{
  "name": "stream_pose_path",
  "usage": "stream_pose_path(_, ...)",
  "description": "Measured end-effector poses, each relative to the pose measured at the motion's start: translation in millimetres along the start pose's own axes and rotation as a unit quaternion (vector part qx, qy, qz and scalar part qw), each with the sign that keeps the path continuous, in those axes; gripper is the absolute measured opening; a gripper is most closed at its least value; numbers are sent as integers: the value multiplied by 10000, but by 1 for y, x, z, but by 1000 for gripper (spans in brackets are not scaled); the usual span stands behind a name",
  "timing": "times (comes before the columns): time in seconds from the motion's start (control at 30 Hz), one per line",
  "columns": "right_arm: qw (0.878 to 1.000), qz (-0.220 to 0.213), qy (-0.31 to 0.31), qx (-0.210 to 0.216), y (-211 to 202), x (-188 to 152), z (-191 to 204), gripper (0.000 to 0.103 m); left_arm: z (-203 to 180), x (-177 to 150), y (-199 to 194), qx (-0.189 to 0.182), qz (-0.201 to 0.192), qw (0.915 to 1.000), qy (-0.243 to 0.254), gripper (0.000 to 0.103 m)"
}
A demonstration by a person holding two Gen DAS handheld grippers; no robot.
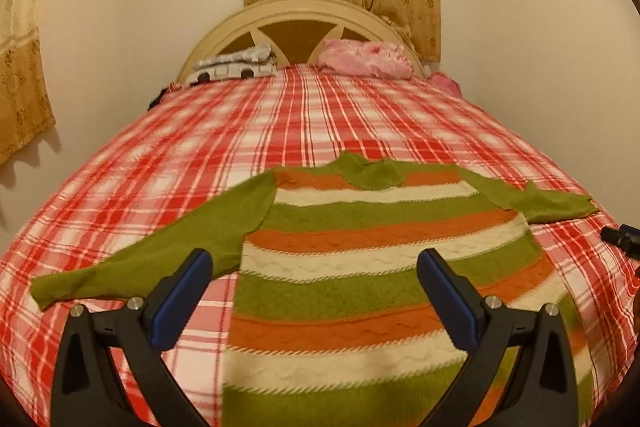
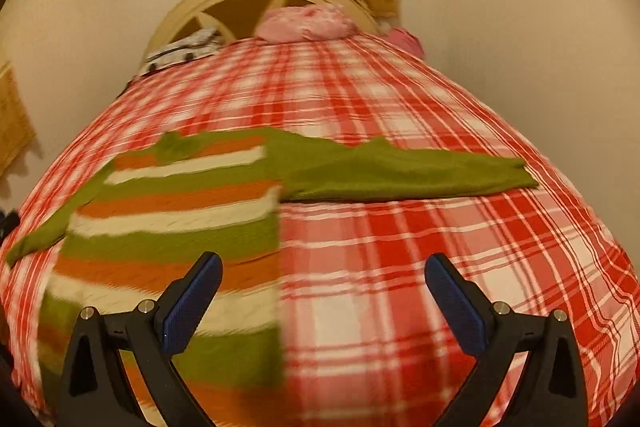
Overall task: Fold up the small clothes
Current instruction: 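Lower the right tool onto a green sleeve cuff and close on it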
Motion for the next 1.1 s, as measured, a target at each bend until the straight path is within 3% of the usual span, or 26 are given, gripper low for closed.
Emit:
stream_pose_path(0.13,9986,114,495,-143,22,20,-50,95,-5,5,24,-52,152,9999,-27,103)
stream_pose_path(0.23,9958,198,852,-284,37,34,-91,85,-12,11,38,9,200,9998,55,103)
stream_pose_path(0.43,9897,321,1312,-468,60,53,-151,84,-12,30,64,253,199,9994,142,103)
stream_pose_path(0.53,9864,417,1511,-498,75,60,-179,75,-6,39,84,371,293,9989,62,103)
stream_pose_path(0.73,9711,495,2288,-470,95,72,-249,69,1,45,110,370,505,9979,-155,103)
stream_pose_path(0.8,9679,494,2422,-456,98,76,-262,64,0,44,117,370,567,9976,-156,103)
stream_pose_path(1.1,9562,667,2803,-510,130,91,-296,63,1,39,132,394,776,9961,-148,103)
Point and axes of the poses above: each gripper's, at about its wrist camera, not at the fingertips, and y roughly the way its jaws point, z to its left, x to its top, the point moved 4 cm from there along y, roughly the way its jaws point, and after that the axes turned 15 degrees about z, right-handed, at the moved point
